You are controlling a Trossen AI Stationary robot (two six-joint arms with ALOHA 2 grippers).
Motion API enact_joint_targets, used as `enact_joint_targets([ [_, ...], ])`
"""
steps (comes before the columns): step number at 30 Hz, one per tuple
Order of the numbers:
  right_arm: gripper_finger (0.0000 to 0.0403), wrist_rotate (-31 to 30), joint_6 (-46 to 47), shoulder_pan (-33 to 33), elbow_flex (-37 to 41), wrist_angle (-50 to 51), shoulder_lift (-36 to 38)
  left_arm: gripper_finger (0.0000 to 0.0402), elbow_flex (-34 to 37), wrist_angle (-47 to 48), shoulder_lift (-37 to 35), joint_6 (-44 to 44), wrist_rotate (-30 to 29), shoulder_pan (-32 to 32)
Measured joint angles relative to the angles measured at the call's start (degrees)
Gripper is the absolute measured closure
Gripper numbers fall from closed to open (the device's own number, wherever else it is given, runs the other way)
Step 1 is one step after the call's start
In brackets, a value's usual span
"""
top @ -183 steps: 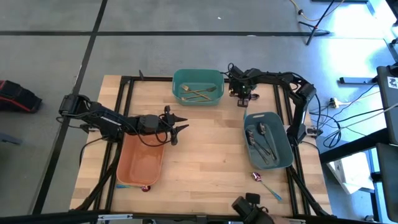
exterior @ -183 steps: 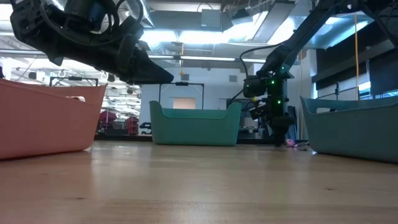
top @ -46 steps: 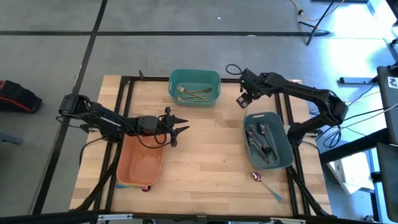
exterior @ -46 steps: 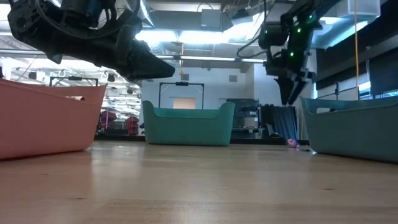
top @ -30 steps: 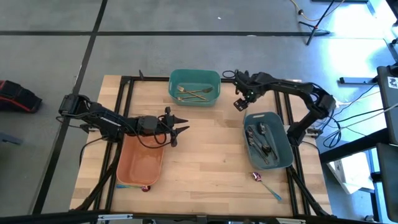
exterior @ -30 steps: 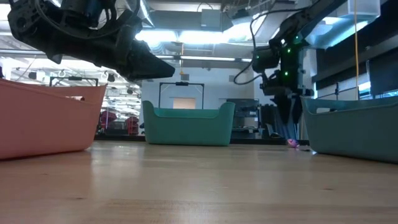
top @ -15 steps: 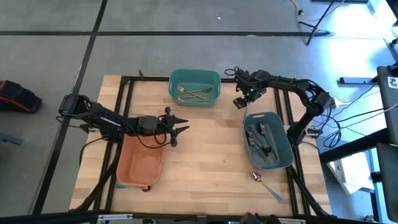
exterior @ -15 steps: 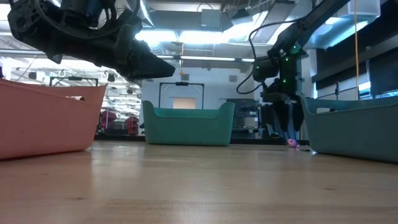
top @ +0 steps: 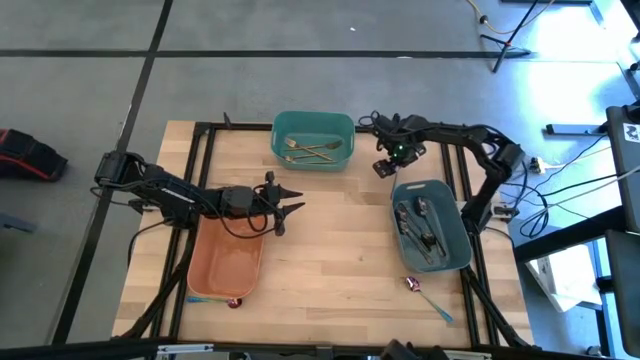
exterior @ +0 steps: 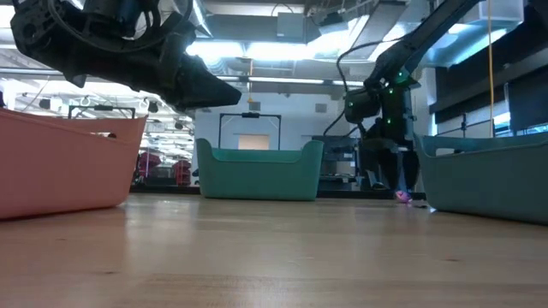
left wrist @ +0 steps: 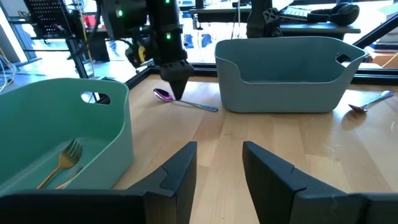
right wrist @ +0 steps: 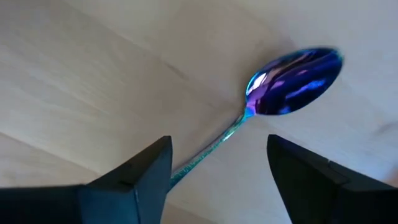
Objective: Sort silverware by color (type)
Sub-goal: Put the purple spoon into the orange bin
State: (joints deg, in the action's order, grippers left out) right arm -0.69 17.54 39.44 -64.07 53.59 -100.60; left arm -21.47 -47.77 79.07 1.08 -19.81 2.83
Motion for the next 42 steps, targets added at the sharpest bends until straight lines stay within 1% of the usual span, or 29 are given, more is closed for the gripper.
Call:
enact_joint_targets([
  [9, 0.0199, -0.17, 0.33, -0.02, 0.0, -0.21, -4.62, 0.0276, 0.0, 0.01, 0.0, 0.0, 0.0, 0.0],
  [16, 0.0237, 0.26, 0.35, -0.04, -0.22, -0.97, -6.53, 0.0276, 0.0, 0.02, 0.0, 0.0, 0.0, -0.02],
  [25, 0.0301, 0.29, -1.15, -0.1, -0.17, -1.44, -6.77, 0.0276, 0.0, 0.02, 0.0, -0.02, -0.01, -0.01],
  [39, 0.0385, -0.62, -7.1, -0.13, 0.02, -2.95, -6.88, 0.0276, 0.0, 0.04, 0.0, -0.02, -0.01, 0.0],
  [42, 0.0398, -1.62, -8.7, -0.13, 0.04, -3.1, -6.86, 0.0276, 0.0, 0.06, 0.0, -0.02, -0.01, -0.01],
])
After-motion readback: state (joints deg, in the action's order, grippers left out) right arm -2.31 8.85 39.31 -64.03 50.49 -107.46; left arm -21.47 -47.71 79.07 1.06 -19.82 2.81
